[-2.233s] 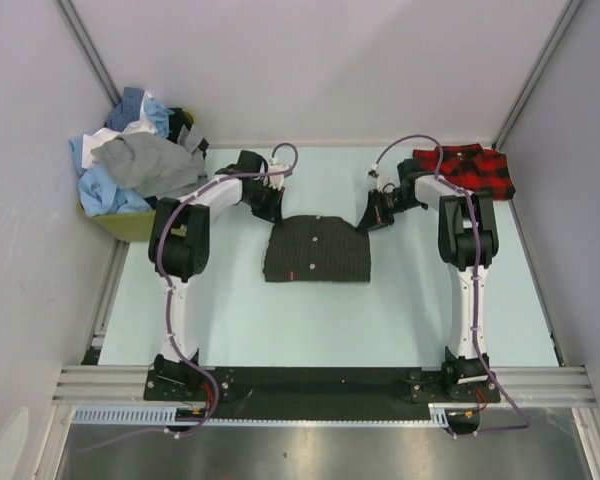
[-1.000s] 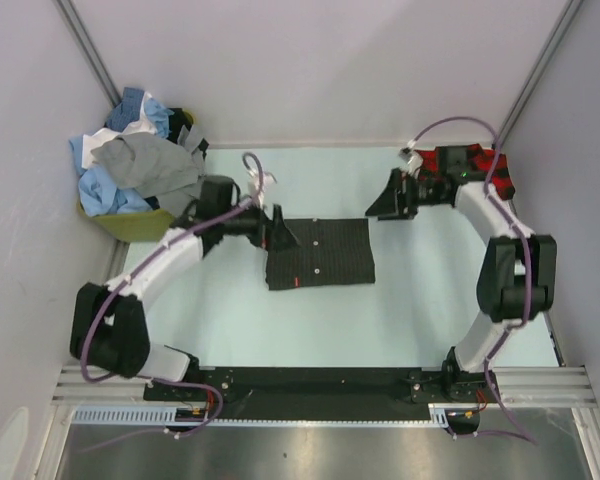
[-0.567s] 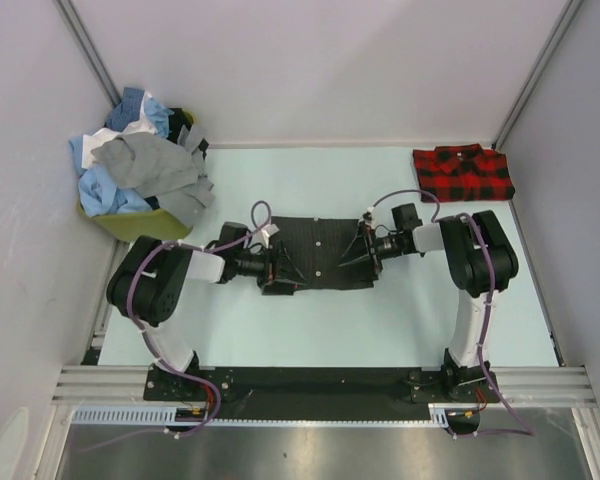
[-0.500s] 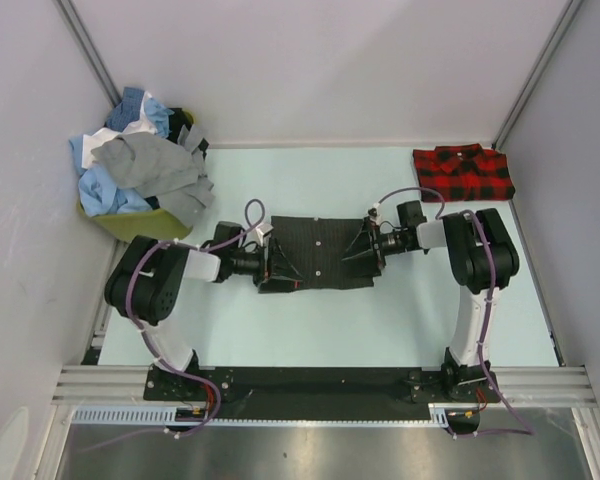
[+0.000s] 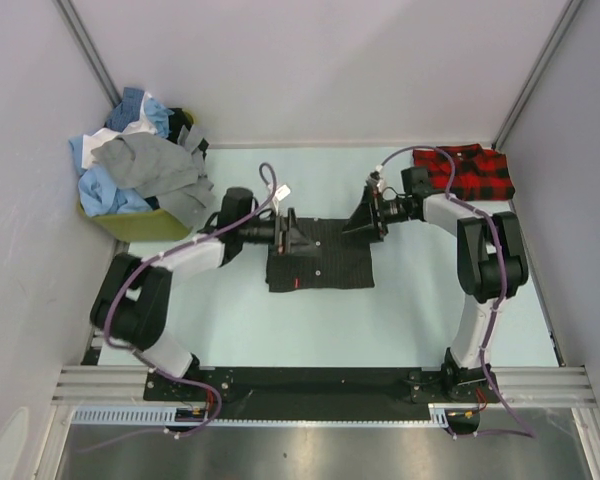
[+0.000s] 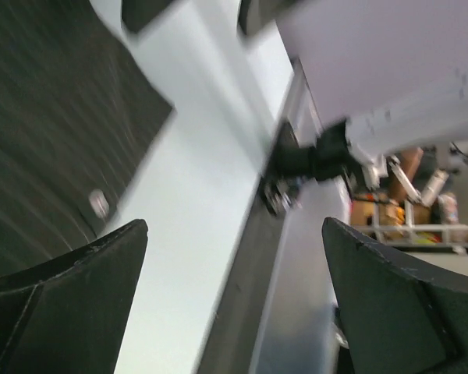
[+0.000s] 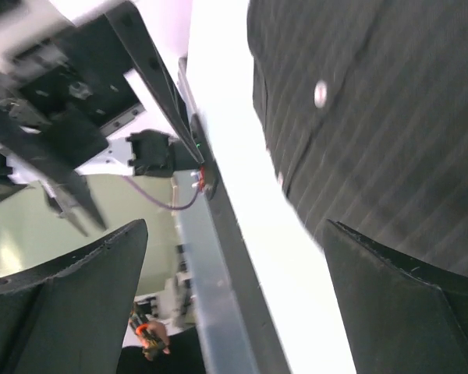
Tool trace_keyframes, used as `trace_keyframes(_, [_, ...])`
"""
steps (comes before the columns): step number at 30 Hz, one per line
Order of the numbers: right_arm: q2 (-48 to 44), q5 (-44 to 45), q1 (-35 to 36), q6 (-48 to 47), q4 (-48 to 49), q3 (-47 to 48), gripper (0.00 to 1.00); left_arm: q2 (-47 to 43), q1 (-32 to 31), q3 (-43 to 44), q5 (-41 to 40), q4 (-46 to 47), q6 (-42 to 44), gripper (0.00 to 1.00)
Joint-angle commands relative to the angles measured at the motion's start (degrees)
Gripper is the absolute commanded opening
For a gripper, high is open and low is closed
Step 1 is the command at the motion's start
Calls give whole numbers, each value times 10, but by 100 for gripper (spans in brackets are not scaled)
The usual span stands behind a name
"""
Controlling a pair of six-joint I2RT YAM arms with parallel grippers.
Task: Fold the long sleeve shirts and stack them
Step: Fold the shirt
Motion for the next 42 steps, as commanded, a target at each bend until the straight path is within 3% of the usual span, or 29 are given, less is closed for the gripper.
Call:
trace_keyframes(1, [81,36,17,62,103,33,100,144,25,93,-62,57,-14,99])
trace_keyframes(3, [135,50,13,62,119,62,100,205,40,114,-99,43,-11,99])
trace_keyframes(6, [193,99,-9,25,58,99,97,233,69,130,-155,-40,22,99])
trace_keyframes(12, [218,202,6,-60,-52,200,95,169,67,52,-178,-158,75,99])
trace_keyframes(19, [270,273,108,-214,-191,359,94,86,-26,-23,-135,-168,99,99])
trace_keyframes(23, [264,236,129,-297,-232,387,92,19,0,-18,-46,-186,155,100])
trace_keyframes(26, [237,222,141,-336,-234,379,93,-24,59,9,-32,-200,199,100])
trace_keyframes(29, [210,209,136,-337,-232,380,94,7,103,79,-49,-265,247,99])
trace_keyframes(30, [198,204,134,-329,-232,379,95,31,106,147,-67,-301,315,99])
trace_keyframes(36, [74,236,131,-327,-235,291,96,229,103,374,-122,-474,460,89])
trace_keyframes(42, [17,259,126,-311,-268,183,88,340,94,462,-118,-561,526,85])
